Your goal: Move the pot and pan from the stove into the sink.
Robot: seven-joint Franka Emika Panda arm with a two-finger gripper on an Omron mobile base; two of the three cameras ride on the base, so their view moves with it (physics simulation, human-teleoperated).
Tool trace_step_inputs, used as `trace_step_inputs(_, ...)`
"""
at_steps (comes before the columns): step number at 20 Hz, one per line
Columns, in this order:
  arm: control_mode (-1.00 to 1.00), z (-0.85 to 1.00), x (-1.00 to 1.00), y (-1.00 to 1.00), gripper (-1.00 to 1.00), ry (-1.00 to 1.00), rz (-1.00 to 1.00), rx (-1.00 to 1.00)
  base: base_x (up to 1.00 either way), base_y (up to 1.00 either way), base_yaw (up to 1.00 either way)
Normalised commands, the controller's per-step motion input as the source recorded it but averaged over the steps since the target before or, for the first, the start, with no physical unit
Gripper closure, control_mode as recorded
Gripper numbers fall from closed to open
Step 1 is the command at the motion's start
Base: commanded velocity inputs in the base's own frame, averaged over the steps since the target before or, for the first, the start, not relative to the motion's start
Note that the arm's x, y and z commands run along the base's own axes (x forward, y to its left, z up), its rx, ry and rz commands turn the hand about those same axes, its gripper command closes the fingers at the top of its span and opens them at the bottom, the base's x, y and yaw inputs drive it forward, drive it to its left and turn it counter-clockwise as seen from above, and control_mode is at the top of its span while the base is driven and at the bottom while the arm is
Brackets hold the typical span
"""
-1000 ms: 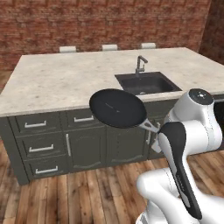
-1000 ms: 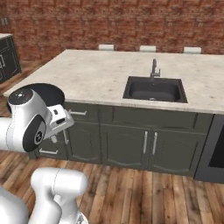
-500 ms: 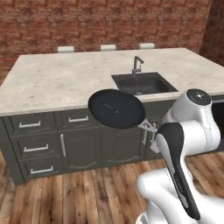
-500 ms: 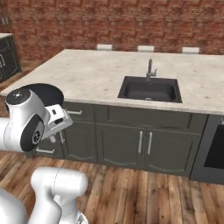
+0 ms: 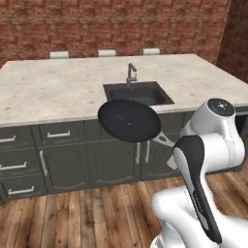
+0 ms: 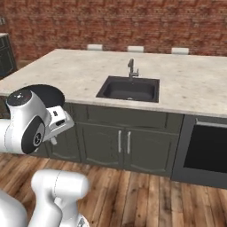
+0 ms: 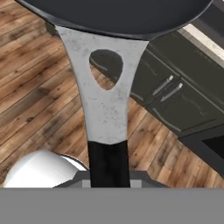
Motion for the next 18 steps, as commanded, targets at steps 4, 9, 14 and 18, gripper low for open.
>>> trace_step_inputs(4,1.0,0.0,0.0,0.0,1.0,0.0,0.0,0.0,0.0,-0.8,0.07)
trace_step_inputs(9,1.0,0.0,0.0,0.0,1.0,0.0,0.0,0.0,0.0,-0.82,0.08)
trace_step_inputs(14,1.0,0.0,0.0,0.0,1.0,0.0,0.0,0.0,0.0,-0.82,0.07)
trace_step_inputs(18,1.0,0.0,0.0,0.0,1.0,0.0,0.0,0.0,-0.03,-0.25,0.01)
